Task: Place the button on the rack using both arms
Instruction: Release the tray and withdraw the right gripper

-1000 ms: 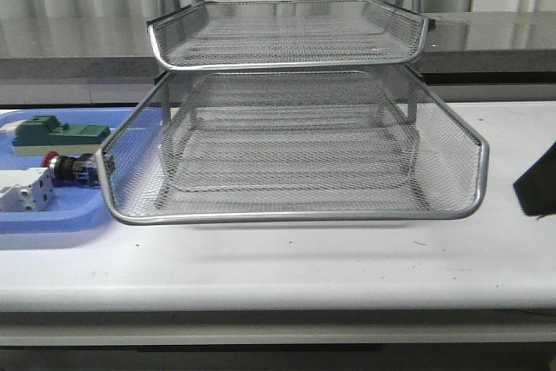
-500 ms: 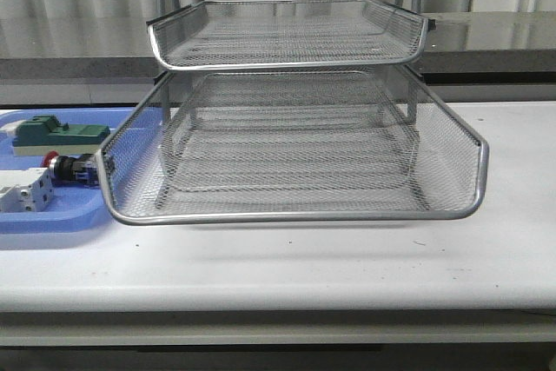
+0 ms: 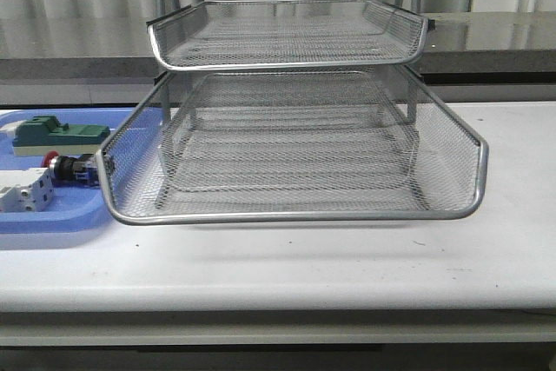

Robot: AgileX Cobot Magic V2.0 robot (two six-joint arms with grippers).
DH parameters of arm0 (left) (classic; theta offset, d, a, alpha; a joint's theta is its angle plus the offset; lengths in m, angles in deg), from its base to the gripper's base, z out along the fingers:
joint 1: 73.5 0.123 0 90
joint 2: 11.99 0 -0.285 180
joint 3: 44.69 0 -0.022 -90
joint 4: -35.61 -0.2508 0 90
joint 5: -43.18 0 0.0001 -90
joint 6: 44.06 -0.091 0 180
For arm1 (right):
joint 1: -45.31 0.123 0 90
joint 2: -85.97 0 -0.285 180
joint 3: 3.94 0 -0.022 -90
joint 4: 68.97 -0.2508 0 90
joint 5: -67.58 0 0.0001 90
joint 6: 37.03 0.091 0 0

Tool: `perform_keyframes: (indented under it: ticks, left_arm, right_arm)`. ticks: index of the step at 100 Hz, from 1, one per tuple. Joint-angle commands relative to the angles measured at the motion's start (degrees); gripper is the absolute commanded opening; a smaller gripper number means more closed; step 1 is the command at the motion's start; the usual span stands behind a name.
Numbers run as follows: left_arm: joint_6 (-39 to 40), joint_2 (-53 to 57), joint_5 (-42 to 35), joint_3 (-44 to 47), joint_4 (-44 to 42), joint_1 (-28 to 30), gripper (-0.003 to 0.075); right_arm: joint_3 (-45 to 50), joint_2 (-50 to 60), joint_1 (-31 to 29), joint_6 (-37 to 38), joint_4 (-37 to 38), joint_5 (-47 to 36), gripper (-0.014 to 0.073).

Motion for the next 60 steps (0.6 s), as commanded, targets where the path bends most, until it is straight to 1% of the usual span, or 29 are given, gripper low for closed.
perform_keyframes:
  ticks: [1,7,11,60]
  left_arm:
    - [0.3,-0.6,-4.5,2.7,0.4,-0.2,-0.002]
    - [0.3,-0.6,-4.5,2.7,0.4,-0.2,-0.002]
    - [0.3,-0.6,-4.5,2.7,0.4,-0.2,-0.002]
    - [0.3,-0.6,-4.5,2.7,0.4,-0.2,-0.002]
  right_arm:
    - [-2.0,0.0,-0.3,0.1,0.7,-2.8,0.0041]
    - [-2.0,0.0,-0.3,0.1,0.7,-2.9,-0.0037]
    - [-2.0,0.0,-0.3,0.1,0.7,-2.8,-0.0074]
    - [-1.8,0.0,-0.3,0.1,0.4,-2.8,-0.007]
